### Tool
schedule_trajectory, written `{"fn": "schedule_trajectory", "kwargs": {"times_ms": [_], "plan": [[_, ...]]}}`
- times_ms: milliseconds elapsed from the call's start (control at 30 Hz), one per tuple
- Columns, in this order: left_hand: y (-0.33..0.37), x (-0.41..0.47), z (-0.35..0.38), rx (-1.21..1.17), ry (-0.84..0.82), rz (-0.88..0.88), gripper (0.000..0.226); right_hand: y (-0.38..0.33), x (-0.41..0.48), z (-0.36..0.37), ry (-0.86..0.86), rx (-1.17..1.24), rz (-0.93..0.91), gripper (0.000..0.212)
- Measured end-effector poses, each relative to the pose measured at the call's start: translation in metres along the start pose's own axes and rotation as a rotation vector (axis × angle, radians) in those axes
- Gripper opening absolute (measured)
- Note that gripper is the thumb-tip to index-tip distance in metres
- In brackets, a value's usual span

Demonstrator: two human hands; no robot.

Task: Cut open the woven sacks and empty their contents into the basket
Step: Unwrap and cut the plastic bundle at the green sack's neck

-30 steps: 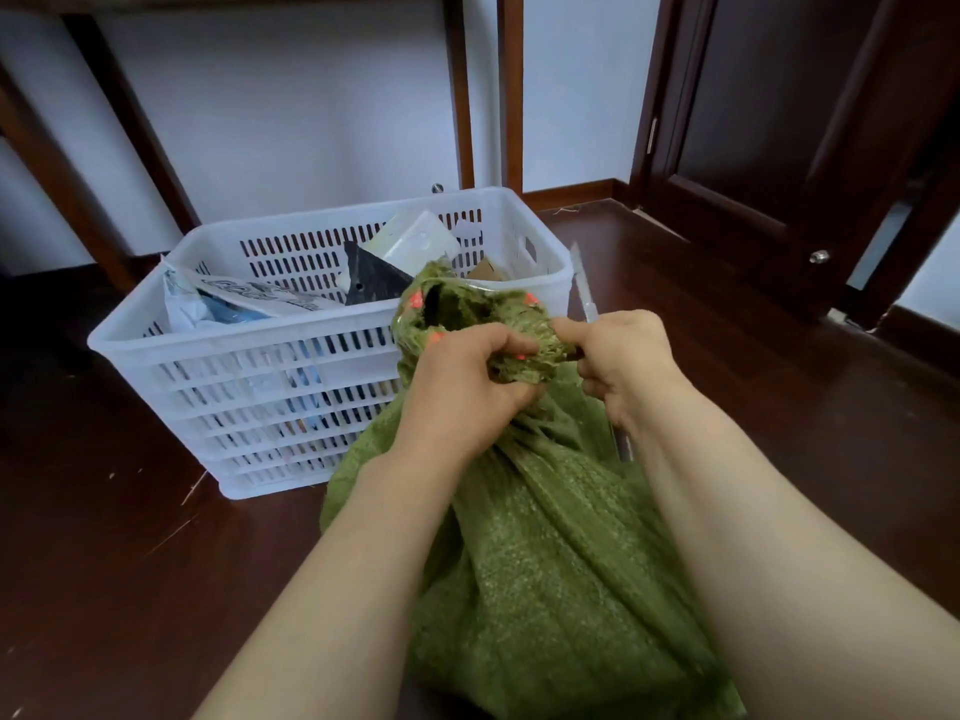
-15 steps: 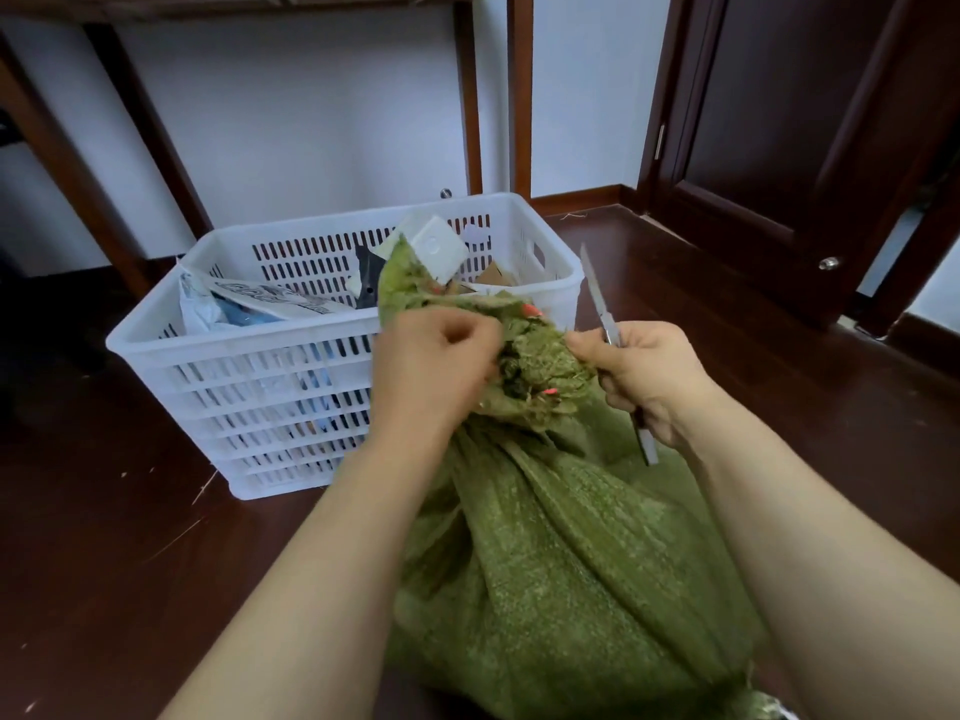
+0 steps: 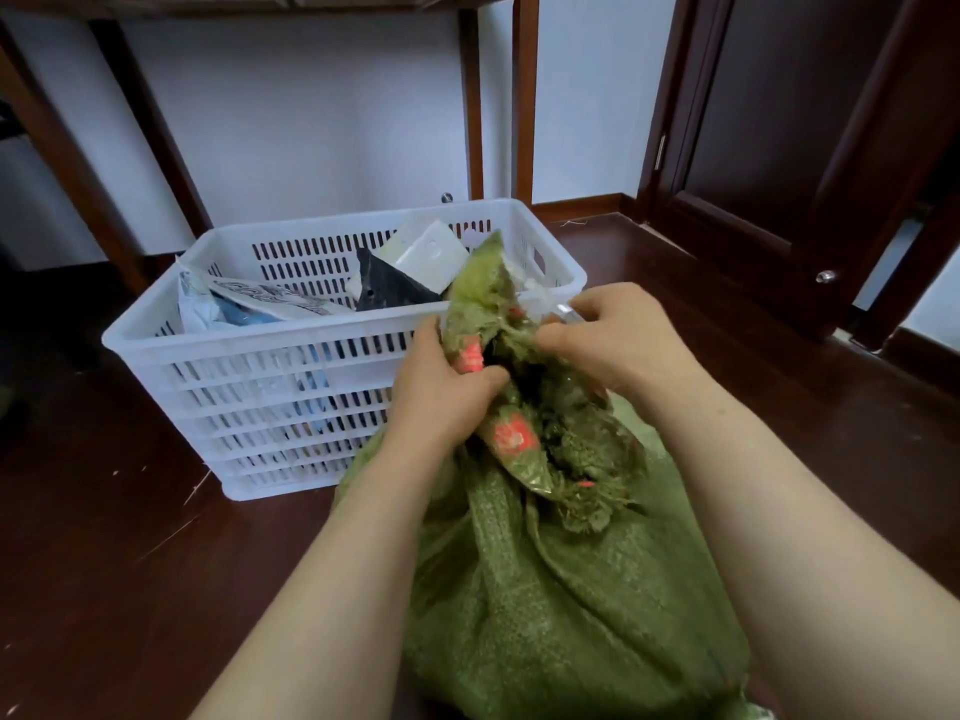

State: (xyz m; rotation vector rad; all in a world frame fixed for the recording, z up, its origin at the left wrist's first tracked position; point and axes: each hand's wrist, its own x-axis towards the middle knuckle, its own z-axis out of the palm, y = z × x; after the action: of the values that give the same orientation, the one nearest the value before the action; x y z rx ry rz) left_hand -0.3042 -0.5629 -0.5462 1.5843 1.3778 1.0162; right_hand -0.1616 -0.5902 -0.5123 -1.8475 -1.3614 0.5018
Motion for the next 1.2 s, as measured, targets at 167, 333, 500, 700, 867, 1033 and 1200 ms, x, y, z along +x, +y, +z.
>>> {"fn": "schedule_trajectory", "kwargs": {"times_ms": [167,333,500,700,867,1033,1200], "plan": [[0.008,-0.001,-0.009,-0.410,-0.215,-0.141,0.016,0.006,0.000,0.013,-0.110,0.232,0.034,0.007],[-0.001,0.006,-0.014,-0.446,-0.122,-0.149,0.008,0.016,0.002,0.015,-0.019,0.109,0.067,0.012],[-0.004,0.013,-0.013,-0.575,-0.062,-0.210,0.012,-0.008,-0.004,0.000,-0.073,0.361,0.169,0.045],[-0.005,0.017,-0.007,-0.619,0.020,-0.215,0.019,-0.024,-0.013,0.001,-0.248,0.145,-0.011,0.022],[-0.006,0.019,-0.009,-0.622,0.075,-0.211,0.021,-0.026,-0.016,0.009,-0.176,-0.218,-0.147,0.029],[-0.005,0.020,-0.009,-0.599,0.115,-0.214,0.023,-0.031,-0.019,0.009,-0.158,-0.285,-0.118,0.043],[-0.006,0.020,-0.004,-0.562,0.130,-0.201,0.031,-0.030,-0.021,0.018,-0.116,-0.462,-0.127,0.030]]}}
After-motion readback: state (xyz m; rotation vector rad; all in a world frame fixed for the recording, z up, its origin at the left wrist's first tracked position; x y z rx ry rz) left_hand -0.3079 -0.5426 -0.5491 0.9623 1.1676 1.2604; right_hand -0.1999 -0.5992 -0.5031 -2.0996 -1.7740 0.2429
